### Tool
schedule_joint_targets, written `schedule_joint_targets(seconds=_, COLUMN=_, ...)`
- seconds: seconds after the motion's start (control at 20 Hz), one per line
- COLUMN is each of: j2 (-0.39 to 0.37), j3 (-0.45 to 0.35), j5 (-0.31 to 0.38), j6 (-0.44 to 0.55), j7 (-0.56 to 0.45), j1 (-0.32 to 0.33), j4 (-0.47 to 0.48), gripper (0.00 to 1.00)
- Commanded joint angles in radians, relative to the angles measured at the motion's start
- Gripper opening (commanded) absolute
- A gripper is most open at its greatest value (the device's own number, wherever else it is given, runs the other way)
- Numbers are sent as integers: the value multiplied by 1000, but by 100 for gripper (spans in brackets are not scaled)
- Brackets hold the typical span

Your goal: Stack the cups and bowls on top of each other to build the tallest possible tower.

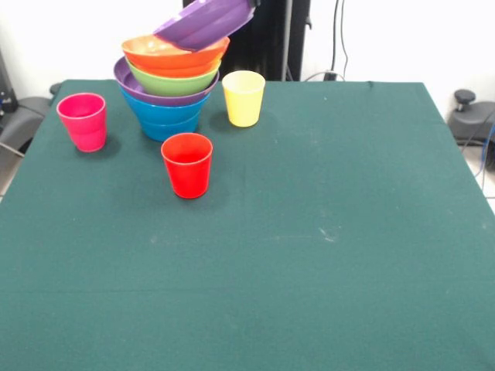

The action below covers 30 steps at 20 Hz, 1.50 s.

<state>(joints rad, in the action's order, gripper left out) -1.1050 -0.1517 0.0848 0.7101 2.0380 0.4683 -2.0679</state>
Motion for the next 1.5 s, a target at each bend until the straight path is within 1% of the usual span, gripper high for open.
schedule_joint_targets(seconds=0.05, j2=25, j3=6, j5=-7, j6=-64, j7=81, j1=-4, j4=-73, gripper=0)
schedule_joint_targets(seconds=0.2, j2=35, j3=13, j5=5, j6=-107, j7=67, j1=13, j4=-90, gripper=0)
schedule_joint_targets(seconds=0.4, j2=45, j3=14, j5=17, j6=-131, j7=40, j1=43, j4=-100, gripper=0)
schedule_joint_targets(seconds=0.55, j2=32, j3=28, j5=48, j6=-151, j7=24, j1=62, j4=-108, gripper=0)
schedule_joint_targets(seconds=0.6, j2=30, j3=28, j5=48, j6=-151, j7=15, j1=73, j4=-115, gripper=0)
schedule_joint_targets(seconds=0.9, j2=57, j3=11, j5=65, j6=-204, j7=-13, j1=128, j4=-135, gripper=0)
schedule_joint_targets(seconds=1.0, j2=62, j3=-4, j5=62, j6=-201, j7=-29, j1=147, j4=-141, gripper=0)
schedule_joint_targets(seconds=1.05, j2=64, j3=-10, j5=71, j6=-198, j7=-30, j1=152, j4=-137, gripper=100)
schedule_joint_targets(seconds=1.3, j2=62, j3=-18, j5=76, j6=-171, j7=-37, j1=146, j4=-131, gripper=100)
schedule_joint_targets(seconds=1.5, j2=67, j3=-25, j5=59, j6=-174, j7=-18, j1=140, j4=-136, gripper=100)
